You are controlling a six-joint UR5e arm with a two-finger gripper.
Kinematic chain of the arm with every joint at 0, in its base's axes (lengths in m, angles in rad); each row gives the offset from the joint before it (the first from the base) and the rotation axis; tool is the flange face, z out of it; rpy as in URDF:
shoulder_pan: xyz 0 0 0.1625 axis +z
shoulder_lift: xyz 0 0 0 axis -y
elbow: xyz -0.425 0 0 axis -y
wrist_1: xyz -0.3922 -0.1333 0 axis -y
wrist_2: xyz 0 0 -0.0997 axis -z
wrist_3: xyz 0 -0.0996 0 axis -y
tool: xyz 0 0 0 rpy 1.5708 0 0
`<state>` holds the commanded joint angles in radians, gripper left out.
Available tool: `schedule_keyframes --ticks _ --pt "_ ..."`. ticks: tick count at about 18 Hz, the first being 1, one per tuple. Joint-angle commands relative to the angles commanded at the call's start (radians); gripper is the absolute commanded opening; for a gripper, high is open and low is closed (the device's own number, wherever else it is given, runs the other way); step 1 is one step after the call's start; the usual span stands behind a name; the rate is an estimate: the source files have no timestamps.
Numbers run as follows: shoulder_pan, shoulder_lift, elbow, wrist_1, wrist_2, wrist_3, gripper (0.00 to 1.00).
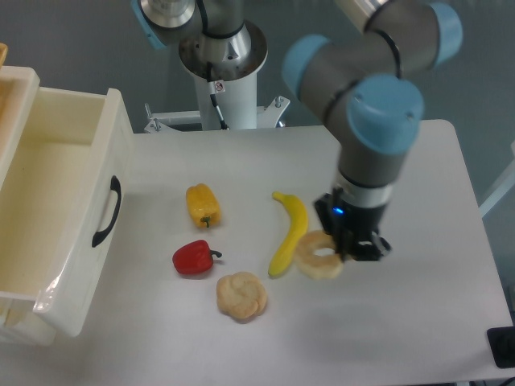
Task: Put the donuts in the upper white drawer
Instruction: 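Lift the held ring donut with the gripper and carry it toward the drawer, then move the donut over the open cream drawer and lower it inside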
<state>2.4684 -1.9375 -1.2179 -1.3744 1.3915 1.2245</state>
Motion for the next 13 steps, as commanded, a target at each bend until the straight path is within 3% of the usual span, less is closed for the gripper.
schedule_keyframes --ticks 8,13 --pt "-0.081 0.14 -0.089 0.0 -0.196 -0.155 0.0" --pt "-0.207 0.169 -0.095 0.0 -0.198 -0.272 0.0"
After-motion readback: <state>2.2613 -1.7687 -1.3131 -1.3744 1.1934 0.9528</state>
